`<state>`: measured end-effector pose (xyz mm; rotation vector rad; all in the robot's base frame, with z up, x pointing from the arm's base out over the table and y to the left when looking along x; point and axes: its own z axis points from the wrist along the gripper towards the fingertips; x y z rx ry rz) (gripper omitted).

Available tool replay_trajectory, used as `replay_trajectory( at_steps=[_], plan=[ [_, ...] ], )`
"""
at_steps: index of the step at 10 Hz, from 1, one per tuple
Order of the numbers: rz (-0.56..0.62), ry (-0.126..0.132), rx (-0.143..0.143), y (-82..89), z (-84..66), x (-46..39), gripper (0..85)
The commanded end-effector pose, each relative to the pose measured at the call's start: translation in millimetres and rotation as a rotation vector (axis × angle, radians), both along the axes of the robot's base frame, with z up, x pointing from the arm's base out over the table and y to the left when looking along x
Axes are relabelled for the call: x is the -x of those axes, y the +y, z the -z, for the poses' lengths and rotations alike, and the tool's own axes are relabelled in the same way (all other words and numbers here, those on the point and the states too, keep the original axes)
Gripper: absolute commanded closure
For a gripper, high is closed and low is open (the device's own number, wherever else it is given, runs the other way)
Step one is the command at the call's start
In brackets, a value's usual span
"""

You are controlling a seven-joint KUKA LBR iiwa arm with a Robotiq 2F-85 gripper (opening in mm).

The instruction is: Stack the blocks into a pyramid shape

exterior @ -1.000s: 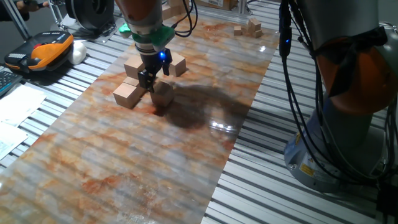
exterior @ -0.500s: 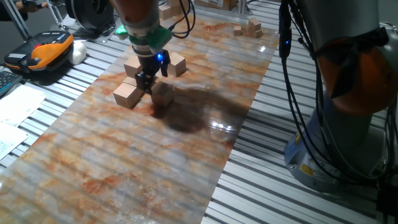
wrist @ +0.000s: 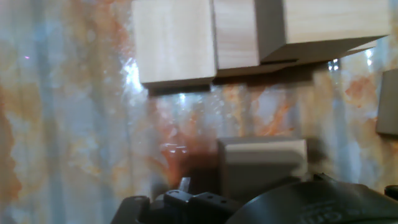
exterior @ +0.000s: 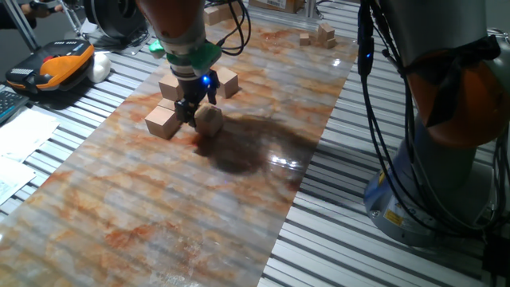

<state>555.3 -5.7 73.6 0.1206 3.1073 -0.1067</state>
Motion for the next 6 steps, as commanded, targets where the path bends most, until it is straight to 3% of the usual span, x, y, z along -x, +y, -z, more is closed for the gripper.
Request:
replay_trajectory(
  at_steps=[1,6],
  plan=[
    [-0.003,-0.003,0.0,-1.1,2.1,-0.1,0.0],
    [-0.003,-0.008,-0.024,-8.1,16.1,0.7,0.0]
  ],
)
